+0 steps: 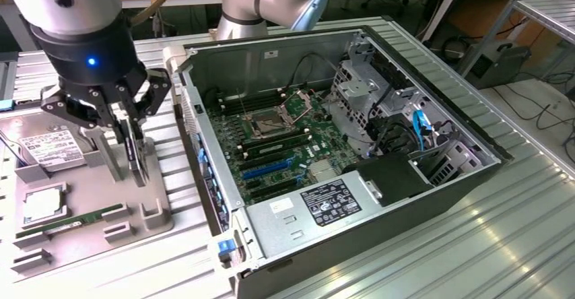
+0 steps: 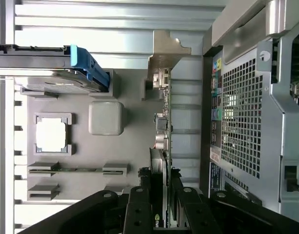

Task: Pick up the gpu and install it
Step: 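Pick up the gpu and move the gpu toward the slot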

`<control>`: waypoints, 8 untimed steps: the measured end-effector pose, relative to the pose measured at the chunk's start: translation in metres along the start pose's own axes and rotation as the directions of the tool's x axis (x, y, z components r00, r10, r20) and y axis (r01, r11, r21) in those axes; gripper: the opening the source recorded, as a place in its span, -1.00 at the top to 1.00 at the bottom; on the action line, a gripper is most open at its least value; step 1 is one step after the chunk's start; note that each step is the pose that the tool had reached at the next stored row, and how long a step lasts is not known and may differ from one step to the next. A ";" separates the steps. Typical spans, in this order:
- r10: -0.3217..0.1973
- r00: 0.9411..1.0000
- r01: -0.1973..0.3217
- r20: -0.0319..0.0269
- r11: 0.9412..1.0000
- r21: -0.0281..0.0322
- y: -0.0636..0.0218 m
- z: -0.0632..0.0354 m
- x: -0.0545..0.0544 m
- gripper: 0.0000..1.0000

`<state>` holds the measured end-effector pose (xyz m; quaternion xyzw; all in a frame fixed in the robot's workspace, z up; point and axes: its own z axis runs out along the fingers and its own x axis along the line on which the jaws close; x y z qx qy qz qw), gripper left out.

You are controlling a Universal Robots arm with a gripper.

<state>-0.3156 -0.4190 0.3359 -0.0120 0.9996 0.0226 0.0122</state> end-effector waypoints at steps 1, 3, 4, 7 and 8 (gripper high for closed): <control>0.000 1.000 0.000 0.000 1.000 0.000 -0.0007 -0.0042 -0.001 0.47; -0.001 1.000 0.001 0.000 1.000 0.000 -0.0032 -0.0153 -0.003 0.47; -0.001 1.000 0.001 0.000 1.000 0.000 -0.0060 -0.0238 -0.006 0.47; -0.002 1.000 0.002 0.000 1.000 -0.001 -0.0130 -0.0429 -0.013 0.47; -0.002 1.000 0.002 0.000 1.000 -0.001 -0.0147 -0.0475 -0.015 0.47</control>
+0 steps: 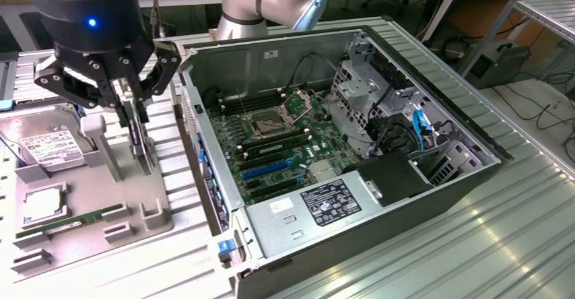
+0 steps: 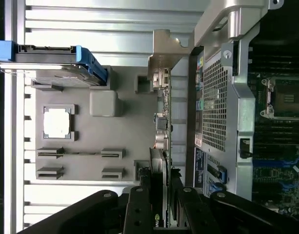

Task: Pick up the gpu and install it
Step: 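Pick up the gpu and move the gpu toward the slot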

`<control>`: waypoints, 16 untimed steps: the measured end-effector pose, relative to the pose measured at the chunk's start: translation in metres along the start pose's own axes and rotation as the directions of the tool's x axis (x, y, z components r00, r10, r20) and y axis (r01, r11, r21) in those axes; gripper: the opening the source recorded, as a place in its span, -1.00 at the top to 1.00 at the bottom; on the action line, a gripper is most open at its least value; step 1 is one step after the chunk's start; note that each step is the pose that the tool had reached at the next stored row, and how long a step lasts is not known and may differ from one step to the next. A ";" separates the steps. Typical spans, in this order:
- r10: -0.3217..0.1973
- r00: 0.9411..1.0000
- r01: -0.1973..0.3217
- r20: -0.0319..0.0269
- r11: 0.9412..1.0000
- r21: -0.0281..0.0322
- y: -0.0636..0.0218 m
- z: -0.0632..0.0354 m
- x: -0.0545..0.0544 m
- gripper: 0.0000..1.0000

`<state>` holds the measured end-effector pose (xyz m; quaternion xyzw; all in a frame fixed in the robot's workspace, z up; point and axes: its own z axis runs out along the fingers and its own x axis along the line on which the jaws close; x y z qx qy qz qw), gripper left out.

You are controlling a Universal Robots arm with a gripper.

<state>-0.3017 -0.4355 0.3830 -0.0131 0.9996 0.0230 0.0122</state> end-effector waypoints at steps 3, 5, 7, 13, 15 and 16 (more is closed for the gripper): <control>-0.001 1.000 0.001 0.000 1.000 -0.002 -0.0064 -0.0176 -0.010 0.47; -0.001 1.000 0.000 0.000 1.000 -0.007 -0.0096 -0.0293 -0.019 0.47; -0.001 1.000 0.001 0.000 1.000 -0.014 -0.0120 -0.0413 -0.032 0.47; 0.000 1.000 0.000 -0.002 1.000 -0.021 -0.0138 -0.0493 -0.065 0.47; 0.000 1.000 0.000 -0.002 1.000 -0.022 -0.0141 -0.0490 -0.074 0.47; 0.000 1.000 0.000 -0.002 1.000 -0.022 -0.0142 -0.0489 -0.079 0.47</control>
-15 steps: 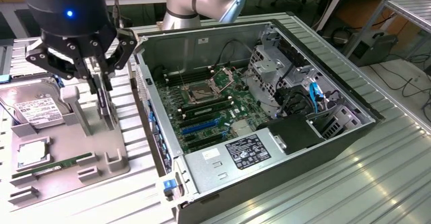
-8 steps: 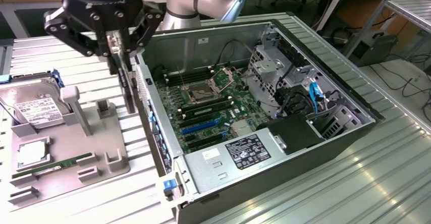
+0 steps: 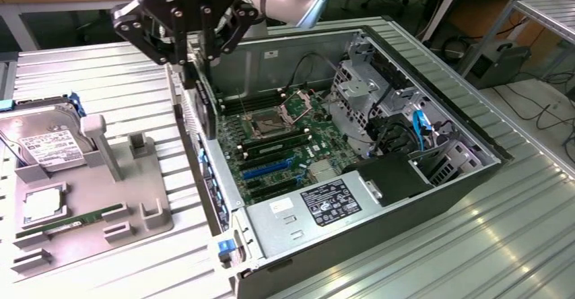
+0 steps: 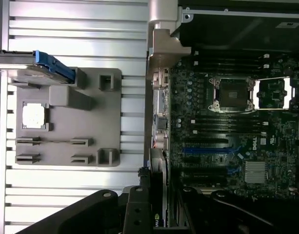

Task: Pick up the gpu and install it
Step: 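Pick up the gpu and move the gpu toward the slot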

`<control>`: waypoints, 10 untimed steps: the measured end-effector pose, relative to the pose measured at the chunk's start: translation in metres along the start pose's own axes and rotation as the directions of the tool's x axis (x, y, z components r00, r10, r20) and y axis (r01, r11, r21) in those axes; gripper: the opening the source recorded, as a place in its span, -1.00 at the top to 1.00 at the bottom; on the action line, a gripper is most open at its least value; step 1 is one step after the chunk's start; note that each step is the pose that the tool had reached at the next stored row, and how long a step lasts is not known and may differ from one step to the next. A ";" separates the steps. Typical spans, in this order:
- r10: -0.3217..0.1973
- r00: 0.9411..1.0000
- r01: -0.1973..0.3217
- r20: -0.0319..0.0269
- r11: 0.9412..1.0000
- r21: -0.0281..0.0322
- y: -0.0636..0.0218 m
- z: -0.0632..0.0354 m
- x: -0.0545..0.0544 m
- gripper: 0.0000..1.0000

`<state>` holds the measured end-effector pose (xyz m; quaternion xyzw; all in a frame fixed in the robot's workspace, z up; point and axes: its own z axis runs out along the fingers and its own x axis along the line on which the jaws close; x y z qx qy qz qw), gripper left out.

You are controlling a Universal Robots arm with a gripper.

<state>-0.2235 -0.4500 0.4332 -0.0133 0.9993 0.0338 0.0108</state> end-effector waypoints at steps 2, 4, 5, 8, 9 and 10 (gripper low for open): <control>0.000 1.000 0.000 0.000 1.000 0.000 -0.0003 0.0002 -0.011 0.47; 0.000 1.000 0.000 -0.001 1.000 0.000 -0.0008 0.0009 -0.026 0.47; 0.000 1.000 0.000 -0.002 1.000 0.000 -0.0009 0.0016 -0.031 0.47; 0.000 1.000 0.000 -0.002 1.000 0.000 -0.0016 0.0057 -0.044 0.47; 0.000 1.000 0.000 -0.002 1.000 0.000 -0.0018 0.0075 -0.049 0.47; 0.000 1.000 0.000 -0.002 1.000 0.000 -0.0021 0.0094 -0.053 0.47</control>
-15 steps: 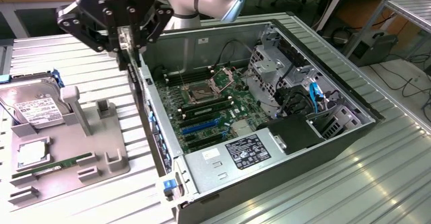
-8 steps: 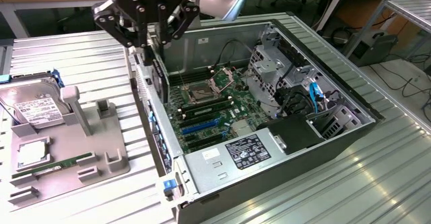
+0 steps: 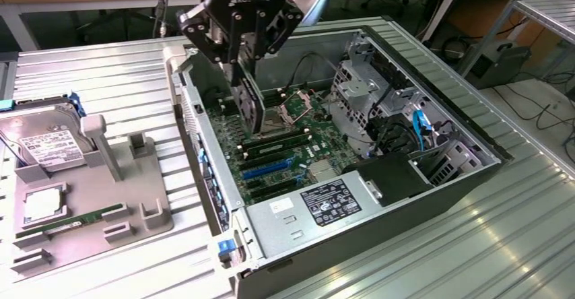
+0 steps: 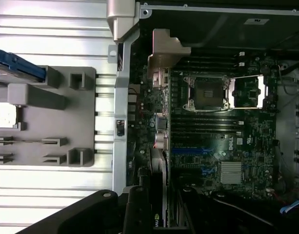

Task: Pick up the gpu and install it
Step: 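Pick up the gpu and move the gpu toward the slot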

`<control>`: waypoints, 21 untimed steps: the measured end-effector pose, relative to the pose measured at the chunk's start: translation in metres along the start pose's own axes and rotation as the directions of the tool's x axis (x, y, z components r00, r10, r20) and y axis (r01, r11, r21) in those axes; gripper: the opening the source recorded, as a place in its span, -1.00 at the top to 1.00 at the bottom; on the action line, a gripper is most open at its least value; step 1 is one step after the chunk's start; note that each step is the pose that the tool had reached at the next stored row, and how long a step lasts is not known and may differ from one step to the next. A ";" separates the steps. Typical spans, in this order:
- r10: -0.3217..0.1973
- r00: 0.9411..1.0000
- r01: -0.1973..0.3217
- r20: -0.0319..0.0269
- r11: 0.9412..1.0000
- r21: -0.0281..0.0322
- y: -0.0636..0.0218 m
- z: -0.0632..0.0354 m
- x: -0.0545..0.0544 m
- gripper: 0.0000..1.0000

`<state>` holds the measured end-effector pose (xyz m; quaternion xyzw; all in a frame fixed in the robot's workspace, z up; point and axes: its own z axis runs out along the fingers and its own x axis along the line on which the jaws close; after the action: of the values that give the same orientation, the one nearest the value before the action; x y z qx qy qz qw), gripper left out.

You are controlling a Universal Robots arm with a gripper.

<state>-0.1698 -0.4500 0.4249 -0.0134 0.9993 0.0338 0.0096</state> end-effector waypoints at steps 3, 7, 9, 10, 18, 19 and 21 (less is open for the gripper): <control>0.000 1.000 0.000 0.000 1.000 0.000 -0.0008 0.0059 -0.014 0.47; 0.000 1.000 0.000 0.000 1.000 0.001 -0.0020 0.0152 -0.036 0.47; 0.000 1.000 0.000 0.000 1.000 0.002 -0.0025 0.0190 -0.045 0.47; 0.000 1.000 0.000 0.000 1.000 0.002 -0.0028 0.0211 -0.050 0.47; 0.001 1.000 -0.001 -0.006 1.000 0.002 -0.0047 0.0357 -0.087 0.47; 0.001 1.000 -0.001 -0.011 1.000 0.003 -0.0050 0.0377 -0.094 0.47; 0.002 1.000 -0.002 -0.026 1.000 0.002 -0.0056 0.0408 -0.108 0.47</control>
<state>-0.0614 -0.4500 0.3860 -0.0129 0.9994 0.0326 -0.0032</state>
